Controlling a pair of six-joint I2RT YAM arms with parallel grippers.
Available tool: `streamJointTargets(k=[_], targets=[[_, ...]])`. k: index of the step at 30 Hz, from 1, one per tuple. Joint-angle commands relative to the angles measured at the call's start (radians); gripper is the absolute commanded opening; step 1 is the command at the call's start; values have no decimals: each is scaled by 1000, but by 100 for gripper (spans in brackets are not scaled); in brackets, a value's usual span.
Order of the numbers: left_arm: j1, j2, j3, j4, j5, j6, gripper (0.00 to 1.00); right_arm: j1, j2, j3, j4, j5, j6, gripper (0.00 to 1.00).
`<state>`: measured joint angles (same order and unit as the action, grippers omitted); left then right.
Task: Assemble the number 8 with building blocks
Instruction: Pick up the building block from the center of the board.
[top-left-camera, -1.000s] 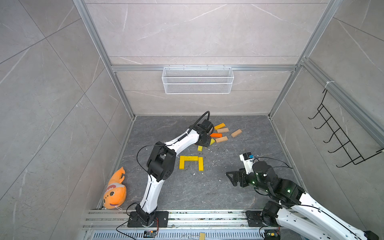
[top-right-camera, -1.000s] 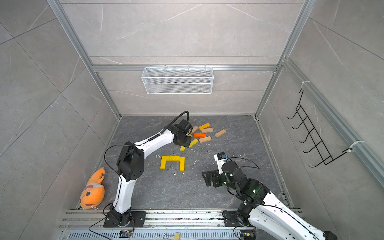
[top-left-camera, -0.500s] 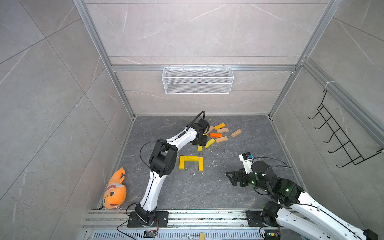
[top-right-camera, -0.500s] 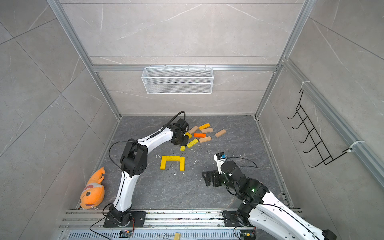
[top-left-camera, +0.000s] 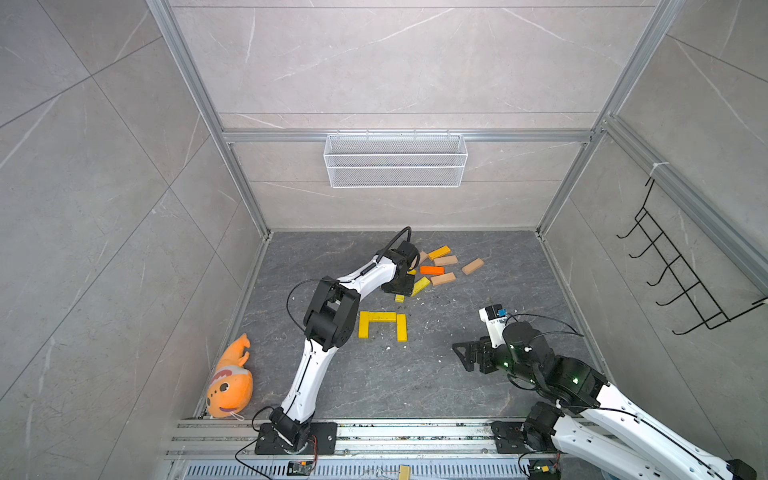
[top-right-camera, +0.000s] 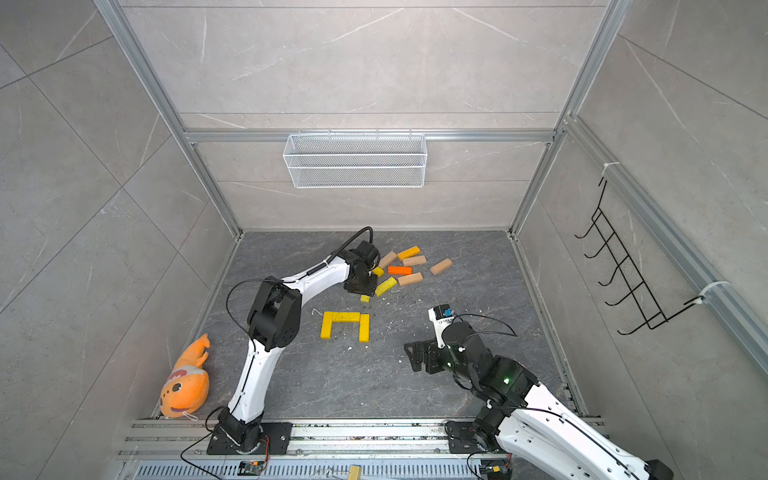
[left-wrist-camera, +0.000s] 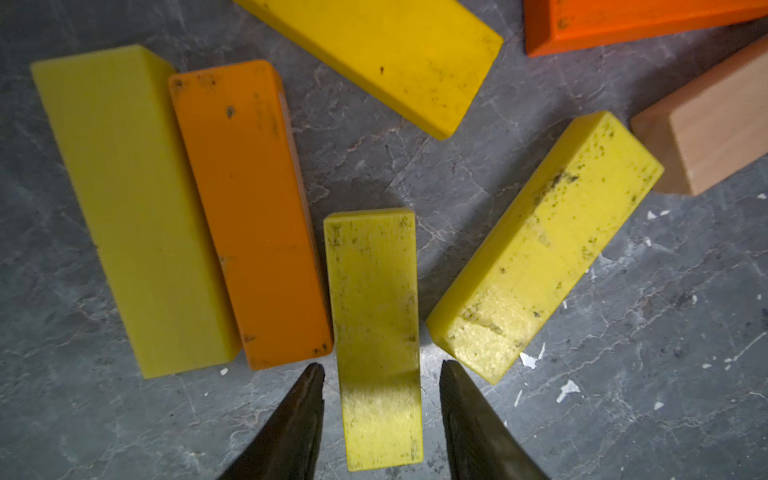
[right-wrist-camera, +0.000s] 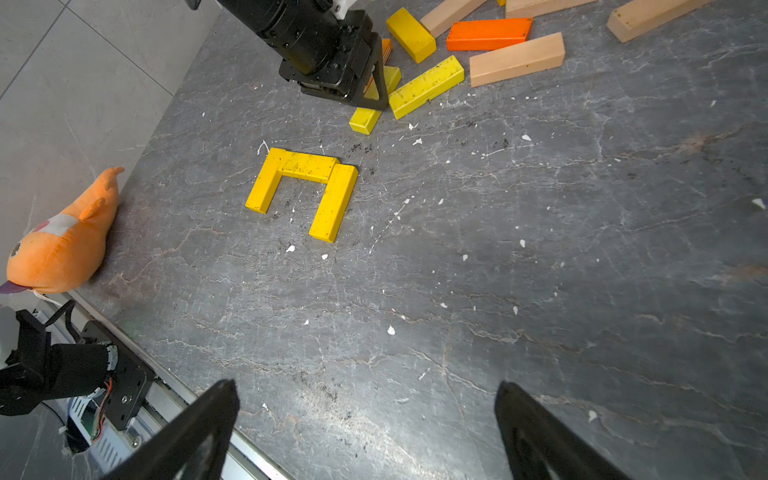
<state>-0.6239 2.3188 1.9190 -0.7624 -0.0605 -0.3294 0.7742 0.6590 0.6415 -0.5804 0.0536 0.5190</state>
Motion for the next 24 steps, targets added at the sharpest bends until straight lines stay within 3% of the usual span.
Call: streamJointTargets(k=[1, 8, 15, 24], targets=[[0, 43, 35, -19, -7, -6, 48, 5, -14, 20, -27, 19, -13, 99], [0, 67, 49, -21, -18, -8, 47, 5, -23, 20, -36, 28, -12, 99], [0, 53, 65, -26, -32, 10, 35, 5, -23, 10, -30, 27, -7, 99], [-21, -102, 27, -18, -24, 124, 28, 5, -28, 6, -27, 22, -7, 99]])
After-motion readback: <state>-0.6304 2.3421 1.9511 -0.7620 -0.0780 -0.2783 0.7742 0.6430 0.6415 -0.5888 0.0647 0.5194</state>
